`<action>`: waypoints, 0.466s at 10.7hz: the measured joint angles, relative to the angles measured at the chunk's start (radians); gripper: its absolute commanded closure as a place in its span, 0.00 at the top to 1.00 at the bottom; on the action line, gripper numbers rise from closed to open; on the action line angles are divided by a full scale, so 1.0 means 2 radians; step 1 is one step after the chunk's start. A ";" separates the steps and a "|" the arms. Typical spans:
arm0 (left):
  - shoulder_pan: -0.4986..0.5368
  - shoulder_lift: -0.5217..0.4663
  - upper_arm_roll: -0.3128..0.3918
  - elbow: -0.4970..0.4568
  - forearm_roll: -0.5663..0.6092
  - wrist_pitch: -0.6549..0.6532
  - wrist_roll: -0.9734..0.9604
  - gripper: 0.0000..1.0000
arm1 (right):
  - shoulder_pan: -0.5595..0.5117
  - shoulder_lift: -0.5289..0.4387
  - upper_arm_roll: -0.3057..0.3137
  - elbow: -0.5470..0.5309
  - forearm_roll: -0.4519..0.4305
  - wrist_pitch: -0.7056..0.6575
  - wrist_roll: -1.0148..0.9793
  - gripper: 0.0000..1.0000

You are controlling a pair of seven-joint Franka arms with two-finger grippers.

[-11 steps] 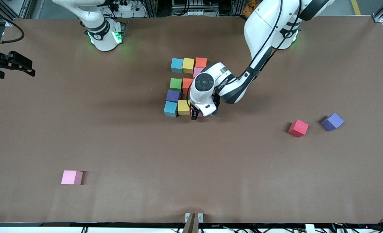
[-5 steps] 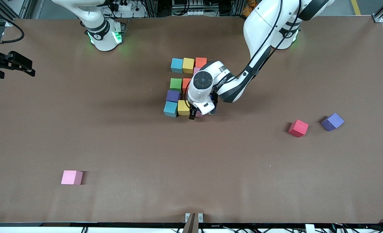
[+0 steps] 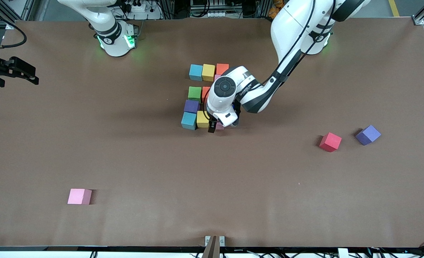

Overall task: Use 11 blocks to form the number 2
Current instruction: 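Lower the pink cube into the figure with the left gripper, then open the left gripper and raise it away from the pink cube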

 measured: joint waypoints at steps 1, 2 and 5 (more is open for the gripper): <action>0.003 -0.004 0.000 0.001 0.000 -0.003 0.000 1.00 | 0.000 0.000 0.000 0.000 0.000 0.000 0.000 1.00; 0.008 -0.010 -0.001 0.002 0.000 -0.009 0.000 1.00 | 0.000 0.000 0.000 0.000 0.000 0.000 0.000 1.00; 0.049 -0.040 -0.019 0.005 0.000 -0.018 0.002 1.00 | 0.000 0.000 0.000 0.000 0.000 0.000 0.000 1.00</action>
